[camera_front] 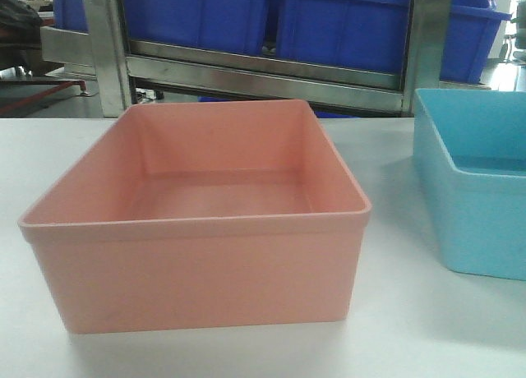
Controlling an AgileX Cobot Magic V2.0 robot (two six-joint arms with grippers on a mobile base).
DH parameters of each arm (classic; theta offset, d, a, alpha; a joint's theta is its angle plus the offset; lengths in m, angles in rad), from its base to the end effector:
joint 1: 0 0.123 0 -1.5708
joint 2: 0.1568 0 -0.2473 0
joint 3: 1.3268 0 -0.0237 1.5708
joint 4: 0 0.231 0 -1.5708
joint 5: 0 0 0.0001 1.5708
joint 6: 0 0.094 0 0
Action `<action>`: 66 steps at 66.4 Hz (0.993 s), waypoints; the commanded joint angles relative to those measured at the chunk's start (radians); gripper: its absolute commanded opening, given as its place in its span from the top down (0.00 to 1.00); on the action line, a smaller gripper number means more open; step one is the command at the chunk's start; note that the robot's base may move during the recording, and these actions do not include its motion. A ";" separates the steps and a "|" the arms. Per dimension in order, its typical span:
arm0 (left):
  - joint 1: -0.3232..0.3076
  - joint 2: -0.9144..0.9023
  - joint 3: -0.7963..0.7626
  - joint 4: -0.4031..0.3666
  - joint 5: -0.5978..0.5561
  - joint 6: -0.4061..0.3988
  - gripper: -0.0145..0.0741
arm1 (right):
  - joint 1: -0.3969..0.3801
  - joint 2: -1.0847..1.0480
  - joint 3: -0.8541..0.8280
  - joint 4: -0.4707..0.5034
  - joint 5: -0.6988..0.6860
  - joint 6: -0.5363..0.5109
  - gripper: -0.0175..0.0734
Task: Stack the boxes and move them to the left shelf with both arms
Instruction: 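Grasp the rim of the light-blue bin with the right gripper, then carry the light-blue bin over the pink bin and lower it inside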
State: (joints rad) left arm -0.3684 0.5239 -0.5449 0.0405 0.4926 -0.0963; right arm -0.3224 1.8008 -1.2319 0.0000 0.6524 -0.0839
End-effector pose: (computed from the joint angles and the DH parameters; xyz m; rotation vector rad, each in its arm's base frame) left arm 0.1145 -0.0423 0.2918 0.2885 1.9427 -0.2636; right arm 0.3307 -0.1105 0.1808 0.3226 2.6921 -0.1214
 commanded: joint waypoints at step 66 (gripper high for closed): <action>-0.003 -0.001 -0.028 -0.030 -0.088 0.001 0.85 | 0.292 -0.543 -0.096 0.446 0.068 0.002 0.75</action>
State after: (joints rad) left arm -0.3684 0.5239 -0.5441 0.0137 0.4882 -0.0963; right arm -0.0582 1.3005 -1.2693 0.2950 0.8016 -0.0970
